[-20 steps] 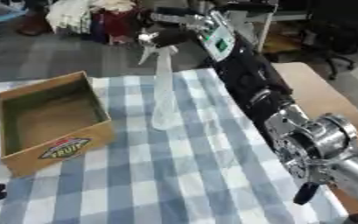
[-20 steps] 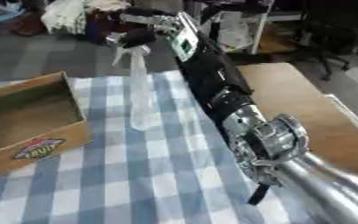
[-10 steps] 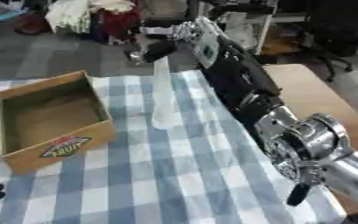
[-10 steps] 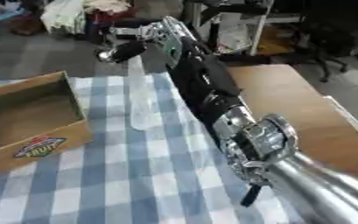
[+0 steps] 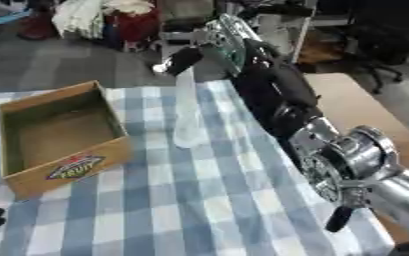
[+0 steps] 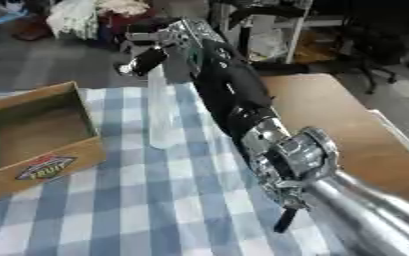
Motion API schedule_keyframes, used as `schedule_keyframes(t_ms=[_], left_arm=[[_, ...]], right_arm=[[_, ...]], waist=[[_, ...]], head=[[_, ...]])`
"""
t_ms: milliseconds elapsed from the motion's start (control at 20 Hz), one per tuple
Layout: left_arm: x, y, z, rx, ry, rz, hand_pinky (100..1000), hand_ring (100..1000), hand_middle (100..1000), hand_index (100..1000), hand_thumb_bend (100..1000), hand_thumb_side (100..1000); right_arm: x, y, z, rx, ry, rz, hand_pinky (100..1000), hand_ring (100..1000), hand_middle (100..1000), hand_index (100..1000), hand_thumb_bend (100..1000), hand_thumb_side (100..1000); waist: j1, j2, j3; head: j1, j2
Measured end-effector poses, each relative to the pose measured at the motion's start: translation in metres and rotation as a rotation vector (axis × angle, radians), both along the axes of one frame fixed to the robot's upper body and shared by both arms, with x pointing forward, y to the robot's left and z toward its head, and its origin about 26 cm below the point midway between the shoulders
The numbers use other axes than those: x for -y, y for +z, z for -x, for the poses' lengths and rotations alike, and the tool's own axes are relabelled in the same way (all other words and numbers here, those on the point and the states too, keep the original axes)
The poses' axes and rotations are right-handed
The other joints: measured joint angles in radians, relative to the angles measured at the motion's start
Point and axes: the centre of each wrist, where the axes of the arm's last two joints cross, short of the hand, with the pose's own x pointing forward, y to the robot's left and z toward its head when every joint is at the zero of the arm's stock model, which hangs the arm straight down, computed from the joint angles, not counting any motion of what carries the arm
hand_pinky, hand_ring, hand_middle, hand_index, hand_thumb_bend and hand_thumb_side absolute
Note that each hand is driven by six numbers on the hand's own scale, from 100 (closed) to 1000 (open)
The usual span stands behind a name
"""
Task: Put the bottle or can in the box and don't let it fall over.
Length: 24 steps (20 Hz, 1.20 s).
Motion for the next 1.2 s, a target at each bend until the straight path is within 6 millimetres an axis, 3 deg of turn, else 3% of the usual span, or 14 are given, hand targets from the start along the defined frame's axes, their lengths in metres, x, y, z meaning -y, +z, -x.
schedule_keyframes(t_ms=[350,550,650,750,1200], left_arm=[[0.0,0.0,0.0,-0.001,0.001,0.0,739,710,652,887,198,967],[0.0,0.0,0.0,-0.002,0.003,0.001,739,709,652,887,198,968],[0.0,0.0,0.0,-0.003,0.005,0.001,738,709,652,887,198,968],[0.0,0.0,0.0,-0.004,0.006,0.001,738,709,651,887,198,968],[-0.002,0.0,0.0,-0.004,0.01,-0.005,737,708,651,888,198,969]], right_arm=[[0.005,-0.003,-0.001,-0.007,0.002,-0.03,474,525,570,765,100,115],[0.008,-0.005,-0.001,-0.014,0.012,-0.071,367,399,405,576,100,100],[0.01,-0.006,-0.001,-0.013,0.018,-0.097,269,319,319,467,100,100],[0.013,-0.006,-0.001,-0.01,0.023,-0.117,248,298,278,378,100,100],[0.019,-0.004,0.0,0.022,0.057,-0.194,193,246,212,308,100,100]], waist=[[0.0,-0.003,-0.001],[0.0,-0.003,-0.003],[-0.001,-0.004,-0.005],[-0.002,-0.004,-0.005],[-0.002,-0.004,-0.011]], head=[[0.0,0.0],[0.0,0.0],[0.0,0.0],[0.0,0.0],[0.0,0.002]])
